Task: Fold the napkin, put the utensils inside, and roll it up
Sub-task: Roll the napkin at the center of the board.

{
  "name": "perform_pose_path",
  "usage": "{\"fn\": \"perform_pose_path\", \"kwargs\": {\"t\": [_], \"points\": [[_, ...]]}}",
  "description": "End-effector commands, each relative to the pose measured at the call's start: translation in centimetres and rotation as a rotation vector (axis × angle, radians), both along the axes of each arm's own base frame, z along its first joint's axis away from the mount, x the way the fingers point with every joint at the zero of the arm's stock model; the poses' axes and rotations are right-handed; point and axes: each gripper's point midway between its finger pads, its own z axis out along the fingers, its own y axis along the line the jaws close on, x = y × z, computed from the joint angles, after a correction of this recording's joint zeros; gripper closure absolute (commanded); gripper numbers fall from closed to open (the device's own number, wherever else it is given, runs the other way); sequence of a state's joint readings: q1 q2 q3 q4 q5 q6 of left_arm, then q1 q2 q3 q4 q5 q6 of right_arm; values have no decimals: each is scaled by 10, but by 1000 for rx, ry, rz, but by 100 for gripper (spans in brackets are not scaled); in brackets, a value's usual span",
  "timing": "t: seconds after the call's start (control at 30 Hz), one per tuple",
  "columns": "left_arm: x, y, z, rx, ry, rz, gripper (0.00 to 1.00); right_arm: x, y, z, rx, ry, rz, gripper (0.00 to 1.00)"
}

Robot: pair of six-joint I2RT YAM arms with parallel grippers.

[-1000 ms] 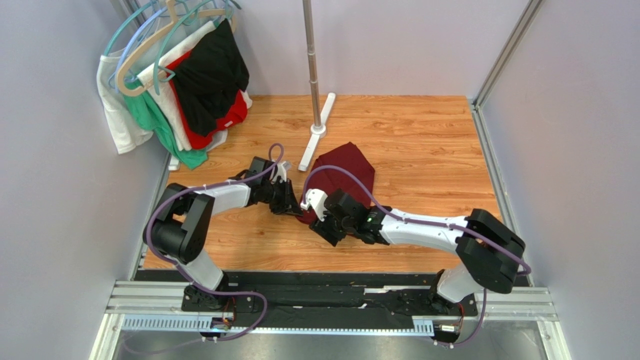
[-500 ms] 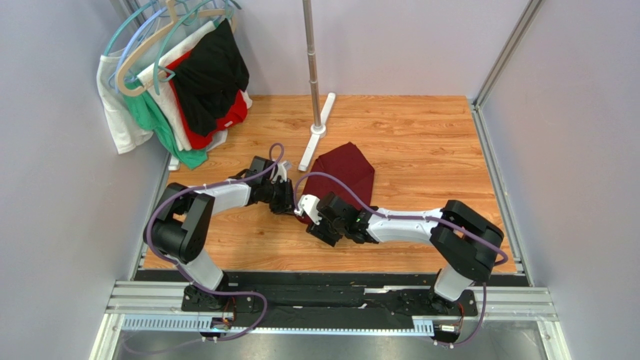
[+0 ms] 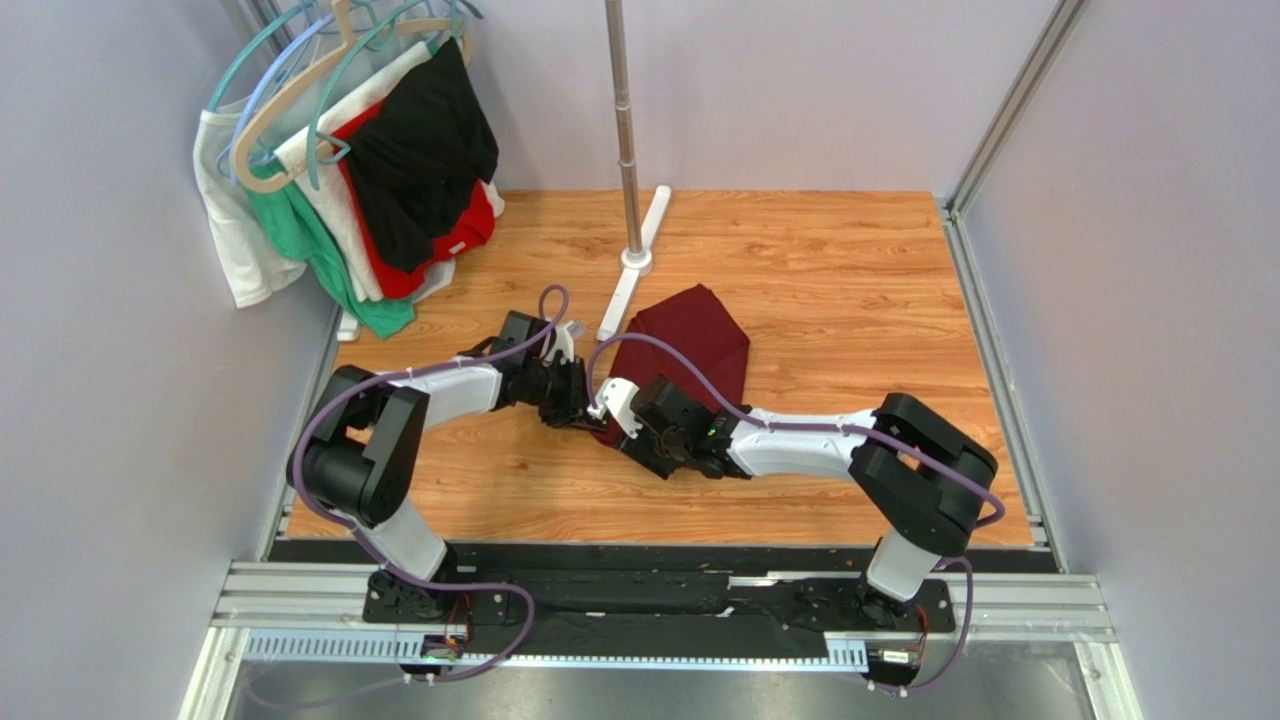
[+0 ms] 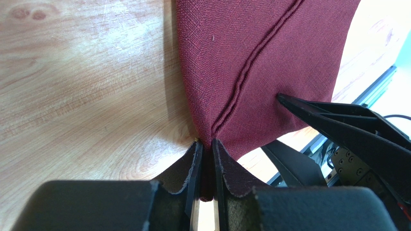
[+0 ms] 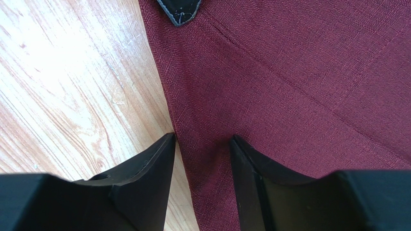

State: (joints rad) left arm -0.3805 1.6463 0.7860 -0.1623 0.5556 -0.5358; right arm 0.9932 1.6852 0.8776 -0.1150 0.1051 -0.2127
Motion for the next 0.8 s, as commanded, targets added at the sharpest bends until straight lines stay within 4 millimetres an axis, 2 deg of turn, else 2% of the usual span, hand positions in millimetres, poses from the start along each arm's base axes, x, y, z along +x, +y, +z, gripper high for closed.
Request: {"fn": "perform_pose_path", "kwargs": {"t": [0.0,0.13,0.23,0.33,0.37,0.43,0.57,0.67,0.7,0.77], "points": [[10,-5,14,-12,-46,-15,79,-4,-17,-22,-87,51,-25,54],[11,-6,18,-21,-52,-16,75,-10,-20,-28,-110,84,-19,63],[12,-6,24,-26,-63,-9,67,-14,-22,-33,-125,116,-25,70],[12,-5,30,-28,-74,-1,51,-19,-21,-35,-121,150,-34,77],[13,-3,35,-21,-89,9,41,-21,-21,-35,-117,161,-32,80],[14,3,40,-7,-103,29,31,-27,-20,-36,-103,197,-39,82],[16,21,46,24,-127,94,28,-39,-11,-30,-51,271,-37,87],[11,35,44,43,-135,158,27,-47,-3,-25,-4,355,-32,90],[6,40,38,58,-130,169,27,-52,0,-24,13,396,-21,91],[5,44,44,61,-171,194,27,-53,5,-22,36,437,-17,93]]}}
